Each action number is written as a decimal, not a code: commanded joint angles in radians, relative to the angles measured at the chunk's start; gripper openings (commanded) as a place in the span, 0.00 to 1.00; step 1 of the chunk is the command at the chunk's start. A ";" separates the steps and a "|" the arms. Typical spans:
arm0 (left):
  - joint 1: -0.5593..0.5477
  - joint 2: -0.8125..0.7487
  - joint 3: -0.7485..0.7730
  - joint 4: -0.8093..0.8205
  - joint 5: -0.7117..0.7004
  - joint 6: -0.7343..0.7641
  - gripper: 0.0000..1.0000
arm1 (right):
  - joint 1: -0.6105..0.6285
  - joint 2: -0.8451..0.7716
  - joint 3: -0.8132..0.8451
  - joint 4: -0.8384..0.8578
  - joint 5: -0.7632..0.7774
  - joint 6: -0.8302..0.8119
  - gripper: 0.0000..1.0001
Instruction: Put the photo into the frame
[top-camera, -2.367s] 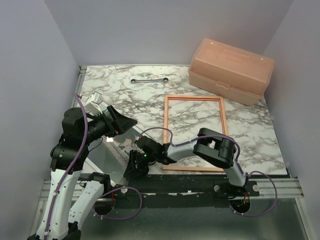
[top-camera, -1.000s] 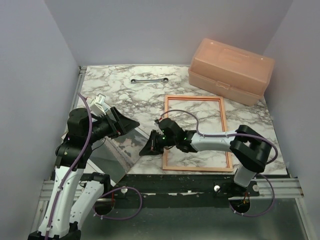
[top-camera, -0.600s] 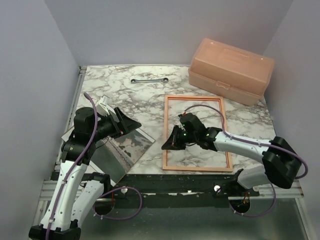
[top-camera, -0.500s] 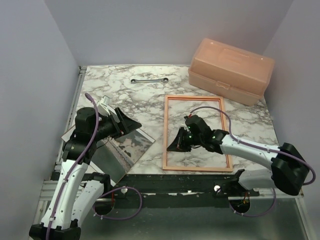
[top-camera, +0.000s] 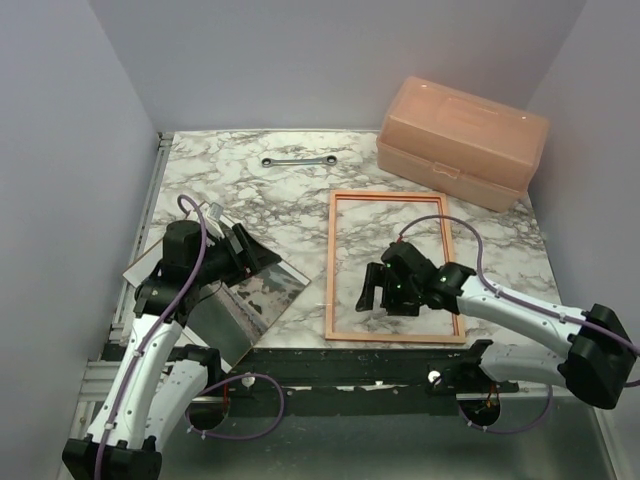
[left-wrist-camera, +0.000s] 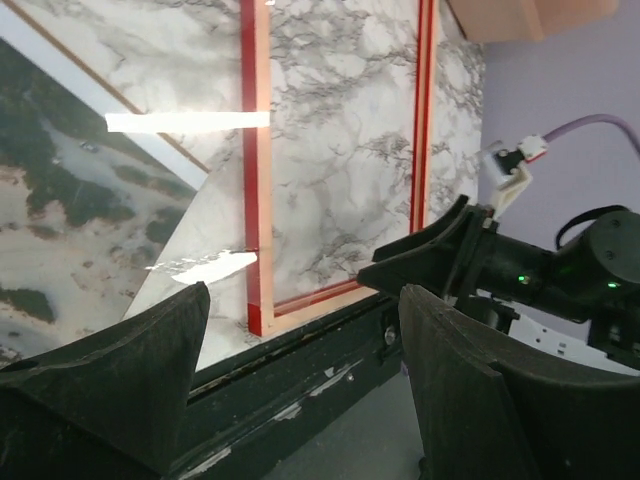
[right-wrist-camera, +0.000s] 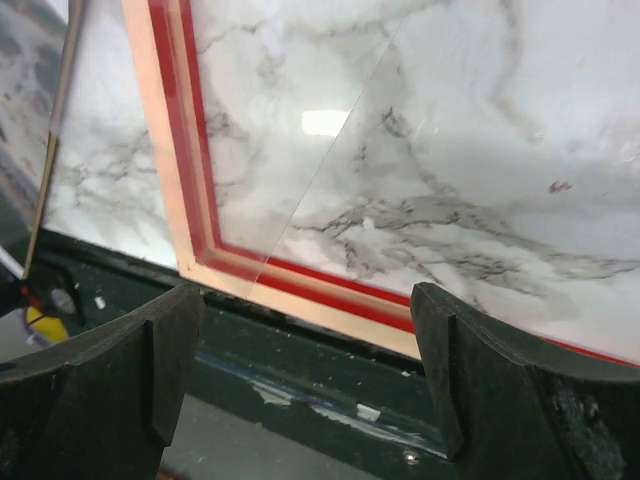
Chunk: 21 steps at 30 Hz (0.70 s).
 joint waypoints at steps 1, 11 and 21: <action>-0.003 -0.006 -0.064 -0.054 -0.092 -0.016 0.78 | -0.030 0.075 0.133 -0.089 0.121 -0.157 0.93; -0.006 -0.022 -0.228 -0.064 -0.215 -0.063 0.78 | -0.189 0.438 0.522 -0.059 -0.075 -0.390 0.93; -0.006 0.106 -0.307 0.038 -0.220 -0.060 0.79 | -0.343 0.813 0.848 -0.099 -0.173 -0.474 0.93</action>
